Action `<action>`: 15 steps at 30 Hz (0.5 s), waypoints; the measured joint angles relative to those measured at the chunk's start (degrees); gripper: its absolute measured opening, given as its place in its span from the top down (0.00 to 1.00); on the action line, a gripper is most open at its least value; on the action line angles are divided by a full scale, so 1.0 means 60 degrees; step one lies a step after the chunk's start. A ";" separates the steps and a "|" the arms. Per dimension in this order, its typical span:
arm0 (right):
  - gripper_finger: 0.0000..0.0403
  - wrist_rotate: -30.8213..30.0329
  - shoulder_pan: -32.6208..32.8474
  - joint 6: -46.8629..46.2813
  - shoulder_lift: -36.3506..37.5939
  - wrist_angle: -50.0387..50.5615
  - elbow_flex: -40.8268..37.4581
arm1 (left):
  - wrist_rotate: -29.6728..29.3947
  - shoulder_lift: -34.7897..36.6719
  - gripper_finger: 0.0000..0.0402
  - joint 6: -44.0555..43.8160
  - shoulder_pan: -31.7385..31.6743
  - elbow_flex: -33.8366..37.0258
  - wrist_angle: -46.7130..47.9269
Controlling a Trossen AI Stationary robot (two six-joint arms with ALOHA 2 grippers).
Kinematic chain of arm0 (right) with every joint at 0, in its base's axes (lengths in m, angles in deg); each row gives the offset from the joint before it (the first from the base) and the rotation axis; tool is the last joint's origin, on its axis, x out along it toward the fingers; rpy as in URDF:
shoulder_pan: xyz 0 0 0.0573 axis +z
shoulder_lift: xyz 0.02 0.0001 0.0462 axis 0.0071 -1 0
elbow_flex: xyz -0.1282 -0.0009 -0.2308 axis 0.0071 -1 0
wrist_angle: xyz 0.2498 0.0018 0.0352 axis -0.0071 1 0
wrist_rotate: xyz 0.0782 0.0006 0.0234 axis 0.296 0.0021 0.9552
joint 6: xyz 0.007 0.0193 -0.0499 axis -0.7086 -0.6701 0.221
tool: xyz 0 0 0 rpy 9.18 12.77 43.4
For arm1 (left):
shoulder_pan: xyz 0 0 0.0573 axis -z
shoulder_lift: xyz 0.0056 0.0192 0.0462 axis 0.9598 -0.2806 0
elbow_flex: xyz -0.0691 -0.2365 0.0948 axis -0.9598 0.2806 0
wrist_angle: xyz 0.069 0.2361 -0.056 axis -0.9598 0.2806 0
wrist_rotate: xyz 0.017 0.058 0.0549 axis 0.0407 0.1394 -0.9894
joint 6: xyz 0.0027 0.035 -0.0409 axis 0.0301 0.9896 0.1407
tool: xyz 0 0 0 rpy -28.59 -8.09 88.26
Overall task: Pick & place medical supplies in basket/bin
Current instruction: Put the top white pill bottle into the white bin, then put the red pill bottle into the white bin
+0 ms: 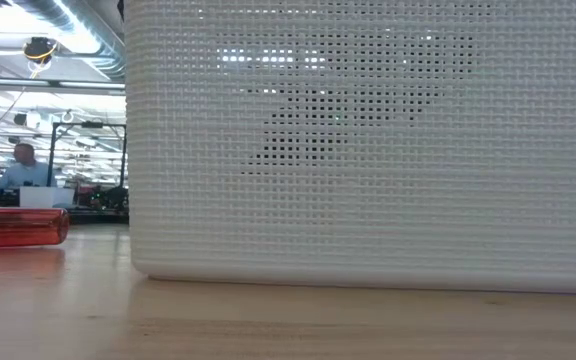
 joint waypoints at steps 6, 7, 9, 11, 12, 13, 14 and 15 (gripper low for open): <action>0.44 -0.0003 0.0000 0.0007 0.0004 0.0000 0.0000 | -0.0004 0.0000 0.48 0.0000 0.0000 0.0000 0.0000; 0.44 -0.0006 0.0000 0.0010 0.0004 -0.0001 0.0000 | -0.0004 0.0000 0.48 0.0000 0.0000 0.0000 0.0000; 0.44 -0.0018 0.0000 0.0031 0.0004 -0.0037 0.0000 | -0.0004 0.0000 0.48 0.0000 0.0000 0.0000 0.0000; 0.44 -0.0019 0.0000 0.0042 0.0028 -0.0112 0.0000 | -0.0004 0.0000 0.48 0.0000 0.0000 0.0000 0.0000; 0.43 -0.0018 0.0004 0.0029 0.0082 -0.0102 0.0000 | -0.0004 0.0000 0.48 0.0000 0.0000 0.0000 0.0000; 0.43 -0.0022 0.0007 0.0018 0.0143 -0.0124 -0.0004 | -0.0004 0.0000 0.48 0.0000 0.0000 0.0000 0.0000; 0.43 -0.0018 0.0028 0.0018 0.0244 -0.0144 -0.0004 | -0.0004 0.0000 0.48 0.0000 0.0000 0.0000 0.0000; 0.43 -0.0022 0.0080 0.0025 0.0378 -0.0058 -0.0004 | -0.0004 0.0000 0.48 0.0000 0.0000 0.0000 0.0000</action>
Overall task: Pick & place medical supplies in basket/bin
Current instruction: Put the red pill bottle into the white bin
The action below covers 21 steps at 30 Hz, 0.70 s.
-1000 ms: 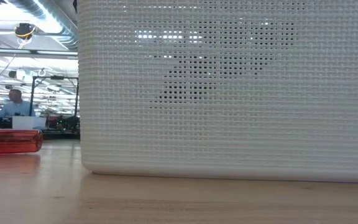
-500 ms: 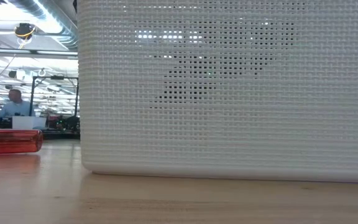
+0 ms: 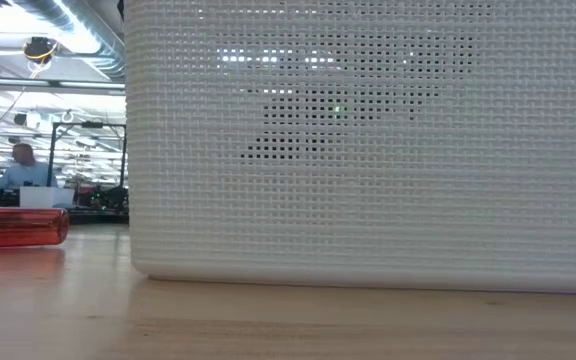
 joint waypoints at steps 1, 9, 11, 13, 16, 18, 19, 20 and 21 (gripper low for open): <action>0.43 -0.0015 0.0044 0.0015 0.0125 0.0008 0.0003 | -0.0002 0.0000 0.48 0.0000 0.0000 0.0000 0.0000; 0.43 -0.0004 0.0619 0.0058 0.1878 0.0880 0.0007 | 0.0000 0.0000 0.48 0.0000 0.0000 0.0000 -0.0011; 0.43 -0.0001 0.0770 0.0025 0.2583 0.1923 0.0007 | 0.0002 -0.0003 0.48 -0.0055 0.0000 0.0000 -0.0004; 0.43 0.0000 0.0912 -0.0067 0.3383 0.3474 0.0011 | 0.0152 0.0000 0.48 -0.0327 -0.0004 0.0000 0.0057; 0.43 0.0025 0.1067 -0.1076 0.4702 0.6148 0.0008 | 0.0873 -0.0004 0.48 -0.0471 -0.0006 0.0000 0.0377; 0.43 0.0008 0.1165 -0.1941 0.5612 0.7757 0.0007 | 0.1420 -0.0016 0.48 -0.0472 -0.0003 0.0000 0.0637; 0.43 -0.0018 0.1233 -0.2274 0.6056 0.8422 0.0002 | 0.1690 -0.0047 0.48 -0.0407 0.0000 0.0000 0.0767; 0.43 -0.0045 0.1328 -0.2572 0.6506 0.8857 -0.0053 | 0.1988 -0.0091 0.48 -0.0237 0.0000 0.0000 0.0876; 0.43 -0.0082 0.1455 -0.2852 0.6954 0.9141 -0.0136 | 0.2253 -0.0165 0.48 -0.0035 0.0000 0.0000 0.0911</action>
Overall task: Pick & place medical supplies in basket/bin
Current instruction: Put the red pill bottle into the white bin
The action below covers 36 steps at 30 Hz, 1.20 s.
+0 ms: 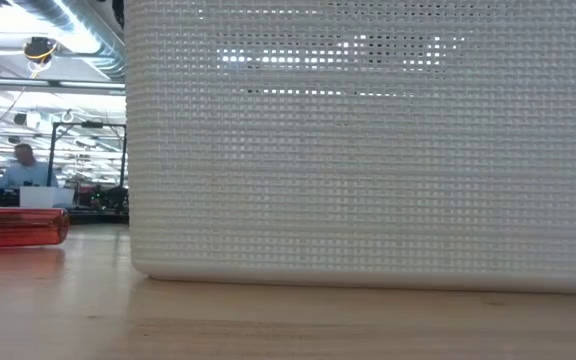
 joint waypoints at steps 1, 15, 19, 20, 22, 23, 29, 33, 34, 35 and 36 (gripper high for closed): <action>0.43 -0.0074 0.0143 -0.0199 0.0437 0.0124 -0.0108 | 0.0215 -0.0103 0.48 0.0156 0.0000 0.0000 -0.0020; 0.43 -0.1629 0.0997 -0.0685 0.4208 -0.0459 -0.1983 | 0.1115 -0.2397 0.48 -0.3905 0.0273 0.0000 0.3988; 0.43 -0.1612 0.0975 -0.0655 0.4213 -0.0823 -0.2141 | 0.2260 -0.2834 0.48 -0.5774 0.0324 0.0000 0.5570; 0.43 -0.1612 0.0975 -0.0655 0.4179 -0.0865 -0.2141 | 0.2548 -0.2953 0.48 -0.6118 0.0343 0.0000 0.5757; 0.43 -0.1608 0.0975 -0.0652 0.4136 -0.0841 -0.2141 | 0.3062 -0.3225 0.48 -0.6584 0.0449 0.0000 0.5825; 0.43 -0.1608 0.0975 -0.0652 0.4102 -0.0850 -0.2141 | 0.3294 -0.3379 0.48 -0.6694 0.0529 0.0000 0.5797; 0.43 -0.1608 0.0971 -0.0629 0.3936 -0.0849 -0.2141 | 0.3652 -0.4572 0.48 -0.7409 0.1201 0.0000 0.5774; 0.43 -0.1605 0.0971 -0.0626 0.3834 -0.0861 -0.2141 | 0.3801 -0.5354 0.48 -0.7726 0.1624 0.0000 0.5774; 0.43 -0.1605 0.0971 -0.0626 0.3831 -0.0857 -0.2141 | 0.3863 -0.5493 0.48 -0.7785 0.1711 0.0000 0.5774; 0.43 -0.1605 0.0971 -0.0626 0.3824 -0.0867 -0.2141 | 0.3929 -0.5624 0.48 -0.7847 0.1793 0.0000 0.5769; 0.43 -0.1605 0.0970 -0.0626 0.3816 -0.0871 -0.2141 | 0.4002 -0.5737 0.48 -0.7910 0.1869 0.0000 0.5752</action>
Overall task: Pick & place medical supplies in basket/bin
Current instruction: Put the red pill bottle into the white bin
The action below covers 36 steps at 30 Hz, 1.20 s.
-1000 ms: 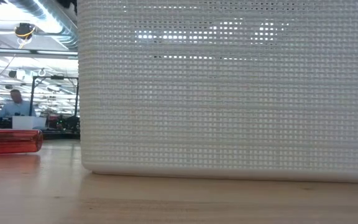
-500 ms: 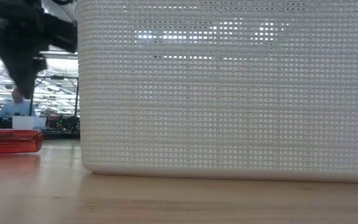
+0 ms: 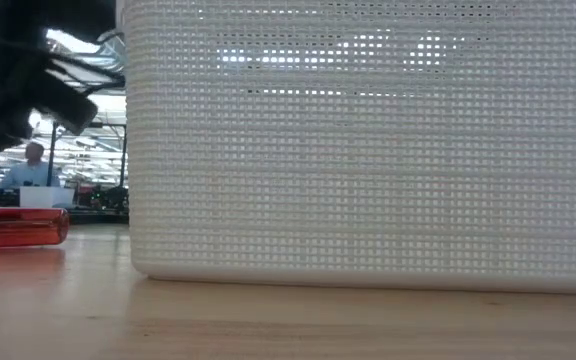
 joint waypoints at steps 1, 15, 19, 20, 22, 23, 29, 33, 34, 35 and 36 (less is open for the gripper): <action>0.43 0.0000 -0.0001 0.0000 -0.0005 0.0004 0.0000 | 0.0067 -0.0078 0.48 -0.0057 0.0074 0.0000 -0.0028; 0.43 0.0000 -0.0002 0.0000 -0.0008 0.0007 0.0000 | -0.0182 -0.0317 0.48 -0.0621 0.0473 0.0000 -0.1005; 0.43 0.0000 -0.0002 0.0000 -0.0008 0.0019 0.0004 | -0.0462 -0.0317 0.48 -0.0703 0.0473 0.0000 -0.1005; 0.43 0.0000 -0.0002 0.0000 -0.0008 0.0026 0.0004 | -0.0489 -0.0317 0.48 -0.0715 0.0470 0.0000 -0.1005; 0.43 0.0000 -0.0002 0.0007 -0.0008 0.0033 0.0004 | -0.0525 -0.0317 0.48 -0.0775 0.0470 0.0000 -0.1005; 0.43 0.0001 -0.0002 0.0013 -0.0010 0.0039 0.0004 | -0.0522 -0.0317 0.49 -0.0789 0.0470 0.0000 -0.1005; 0.43 0.0004 -0.0002 0.0027 -0.0014 0.0153 0.0004 | -0.0341 -0.0692 0.56 -0.0808 0.0470 -0.0004 -0.1114; 0.43 0.0004 -0.0002 0.0036 -0.0015 0.0152 0.0004 | -0.0071 -0.1102 0.60 -0.0791 0.0437 -0.0002 -0.1286; 0.43 0.0004 -0.0001 0.0040 -0.0019 0.0151 0.0004 | -0.0008 -0.1161 0.61 -0.0771 0.0437 -0.0004 -0.1266; 0.43 0.0004 -0.0002 0.0056 -0.0017 0.0149 0.0004 | 0.0103 -0.1199 0.63 -0.0714 0.0437 -0.0004 -0.1268; 0.43 0.0004 -0.0002 0.0109 -0.0015 0.0149 0.0004 | 0.0211 -0.1205 0.64 -0.0670 0.0434 -0.0004 -0.1264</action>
